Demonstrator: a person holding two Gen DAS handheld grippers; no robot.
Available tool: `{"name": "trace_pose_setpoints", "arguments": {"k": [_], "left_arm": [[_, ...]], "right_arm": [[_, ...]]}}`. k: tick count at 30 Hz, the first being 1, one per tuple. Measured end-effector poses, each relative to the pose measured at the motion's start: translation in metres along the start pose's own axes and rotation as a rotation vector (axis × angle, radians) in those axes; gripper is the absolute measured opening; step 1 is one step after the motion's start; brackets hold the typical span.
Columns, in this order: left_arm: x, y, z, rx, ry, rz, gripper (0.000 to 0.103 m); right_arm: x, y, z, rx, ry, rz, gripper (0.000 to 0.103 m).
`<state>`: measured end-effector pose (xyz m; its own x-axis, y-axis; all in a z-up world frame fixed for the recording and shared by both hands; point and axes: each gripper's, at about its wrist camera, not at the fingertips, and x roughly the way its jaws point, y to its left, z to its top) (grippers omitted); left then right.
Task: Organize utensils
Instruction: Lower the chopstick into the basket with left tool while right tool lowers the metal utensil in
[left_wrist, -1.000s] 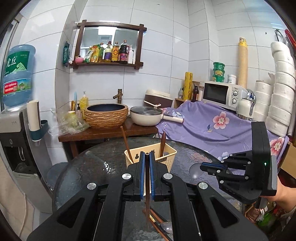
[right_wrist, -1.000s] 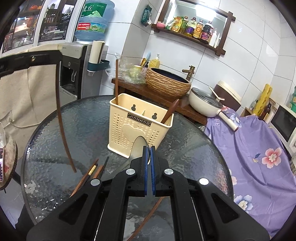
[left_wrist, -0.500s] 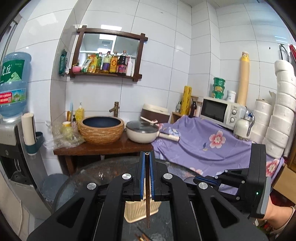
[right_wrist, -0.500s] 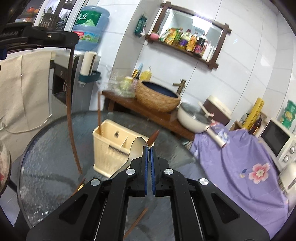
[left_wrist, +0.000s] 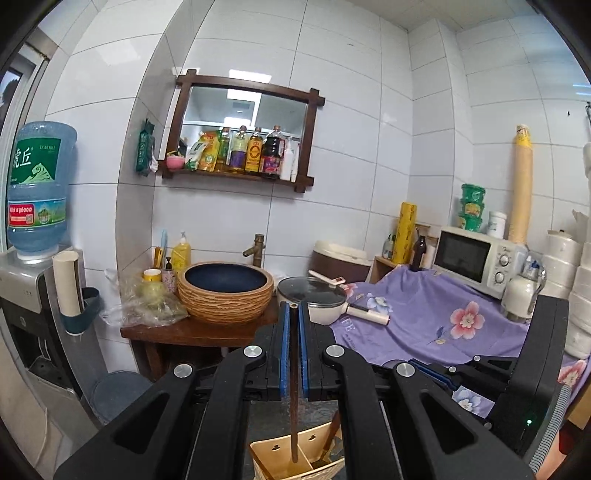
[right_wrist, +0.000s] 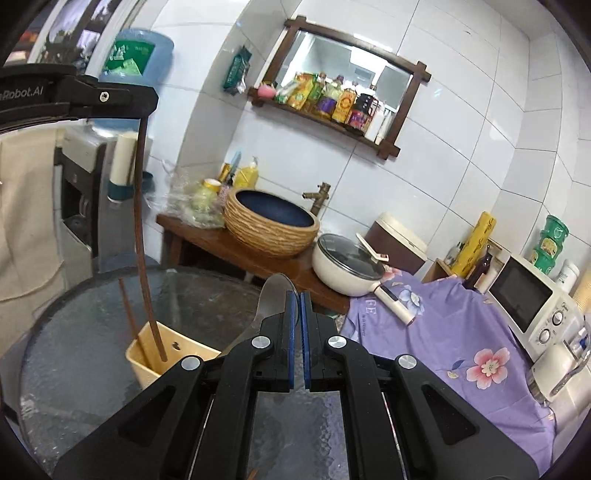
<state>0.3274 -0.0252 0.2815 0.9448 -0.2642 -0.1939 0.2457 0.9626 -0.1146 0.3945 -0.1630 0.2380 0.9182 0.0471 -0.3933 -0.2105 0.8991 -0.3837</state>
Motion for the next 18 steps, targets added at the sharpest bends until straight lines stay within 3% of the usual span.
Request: {"name": "trace_pose_setpoints", "arguments": {"k": [8,18], "left_arm": [[0.032,0.009,-0.042,0.001,0.071,0.019,0.005],[0.051,0.015,-0.084,0.010,0.144,0.023,0.005]], "right_arm": [[0.044,0.021,-0.030,-0.033,0.055,0.009,0.003],[0.066,0.042,-0.063,-0.055,0.106,0.054,0.003]]}}
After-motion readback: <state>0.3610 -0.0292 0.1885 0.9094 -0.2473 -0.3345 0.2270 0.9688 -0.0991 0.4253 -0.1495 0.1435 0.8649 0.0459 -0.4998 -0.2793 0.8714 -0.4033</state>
